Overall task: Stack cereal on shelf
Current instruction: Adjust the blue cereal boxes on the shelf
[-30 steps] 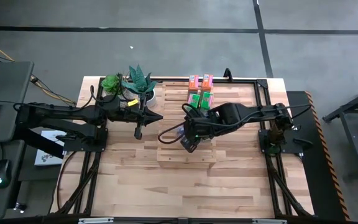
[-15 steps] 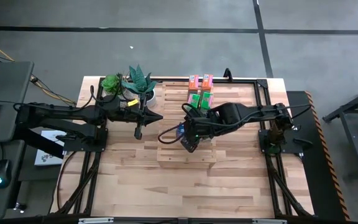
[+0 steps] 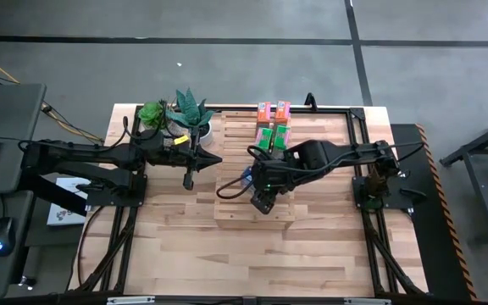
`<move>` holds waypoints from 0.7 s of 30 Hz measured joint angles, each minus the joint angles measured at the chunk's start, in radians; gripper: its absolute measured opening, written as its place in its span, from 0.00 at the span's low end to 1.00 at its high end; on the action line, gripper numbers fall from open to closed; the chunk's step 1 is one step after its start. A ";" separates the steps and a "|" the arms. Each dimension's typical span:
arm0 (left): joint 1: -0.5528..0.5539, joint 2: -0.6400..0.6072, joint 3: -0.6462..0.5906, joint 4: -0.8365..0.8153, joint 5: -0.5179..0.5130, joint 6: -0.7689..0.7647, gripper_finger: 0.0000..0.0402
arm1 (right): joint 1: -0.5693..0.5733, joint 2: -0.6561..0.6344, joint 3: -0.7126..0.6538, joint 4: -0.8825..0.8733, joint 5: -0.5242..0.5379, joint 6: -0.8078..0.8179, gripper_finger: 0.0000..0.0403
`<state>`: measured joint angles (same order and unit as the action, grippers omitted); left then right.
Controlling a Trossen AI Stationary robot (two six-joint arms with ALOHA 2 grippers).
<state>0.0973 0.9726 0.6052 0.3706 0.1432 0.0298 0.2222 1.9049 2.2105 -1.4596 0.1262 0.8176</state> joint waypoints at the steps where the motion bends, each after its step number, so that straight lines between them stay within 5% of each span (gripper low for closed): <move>1: 0.000 0.000 0.000 0.000 0.000 0.000 0.00 | 0.000 0.000 0.000 -0.002 -0.003 0.001 0.68; 21: 0.000 0.000 0.000 0.000 0.000 0.000 0.00 | 0.001 0.000 0.000 0.014 -0.110 0.010 0.68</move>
<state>0.0974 0.9726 0.6052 0.3706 0.1432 0.0299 0.2234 1.9045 2.2105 -1.4452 0.0167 0.8275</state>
